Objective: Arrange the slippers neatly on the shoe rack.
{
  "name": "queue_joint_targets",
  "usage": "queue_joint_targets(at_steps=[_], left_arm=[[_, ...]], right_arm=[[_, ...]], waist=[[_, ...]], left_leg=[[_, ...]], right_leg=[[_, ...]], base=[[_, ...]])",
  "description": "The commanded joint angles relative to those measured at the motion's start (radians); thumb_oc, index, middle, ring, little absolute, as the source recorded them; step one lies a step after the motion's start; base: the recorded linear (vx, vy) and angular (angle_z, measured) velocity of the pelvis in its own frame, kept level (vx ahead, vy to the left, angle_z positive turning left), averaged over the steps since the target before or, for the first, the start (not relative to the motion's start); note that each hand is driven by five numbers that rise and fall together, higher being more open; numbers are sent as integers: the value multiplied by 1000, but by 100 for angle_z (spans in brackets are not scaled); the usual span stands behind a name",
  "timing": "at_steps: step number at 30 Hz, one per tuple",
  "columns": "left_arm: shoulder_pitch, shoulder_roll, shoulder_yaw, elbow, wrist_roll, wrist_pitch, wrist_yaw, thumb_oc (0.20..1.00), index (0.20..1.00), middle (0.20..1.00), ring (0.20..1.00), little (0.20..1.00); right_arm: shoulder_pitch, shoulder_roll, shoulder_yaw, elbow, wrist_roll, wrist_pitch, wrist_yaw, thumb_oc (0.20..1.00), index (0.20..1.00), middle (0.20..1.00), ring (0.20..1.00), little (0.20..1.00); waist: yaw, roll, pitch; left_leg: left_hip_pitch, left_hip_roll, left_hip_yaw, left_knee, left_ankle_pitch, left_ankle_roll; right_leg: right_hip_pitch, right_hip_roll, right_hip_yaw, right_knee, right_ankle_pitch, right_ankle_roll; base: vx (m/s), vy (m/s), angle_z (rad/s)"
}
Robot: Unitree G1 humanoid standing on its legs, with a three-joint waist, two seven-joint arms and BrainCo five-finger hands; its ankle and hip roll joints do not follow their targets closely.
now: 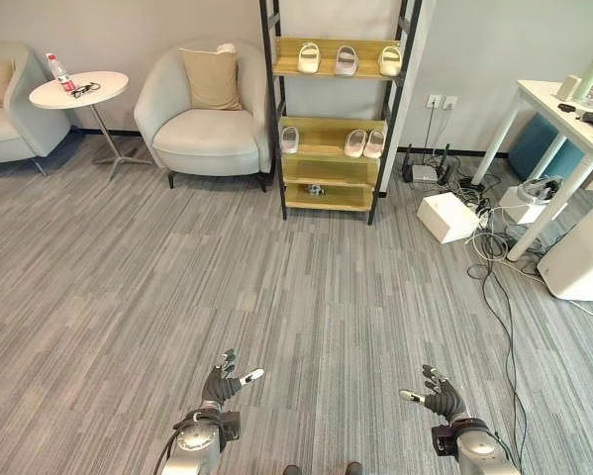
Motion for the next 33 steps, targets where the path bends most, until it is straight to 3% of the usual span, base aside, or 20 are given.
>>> queue_joint_targets(at_steps=[1, 33], left_arm=[[-84, 3, -11, 29, -3, -32, 5, 1000, 1000, 1000, 1000, 1000], [-87, 10, -6, 42, -10, -23, 14, 1000, 1000, 1000, 1000, 1000]], right_arm=[[-23, -23, 19, -63, 5, -37, 15, 1000, 1000, 1000, 1000, 1000], [-43, -13, 35, -51, 28, -33, 19, 1000, 1000, 1000, 1000, 1000]], waist=[[-2, -19, -41], [0, -9, 2]], left_leg=[[5, 32, 10, 0, -27, -40], [-26, 30, 2, 0, -25, -38]], right_leg=[[7, -61, 31, 1, -39, 98], [-24, -70, 22, 14, -43, 101]], base=[[0, 0, 0], [5, 0, 0]])
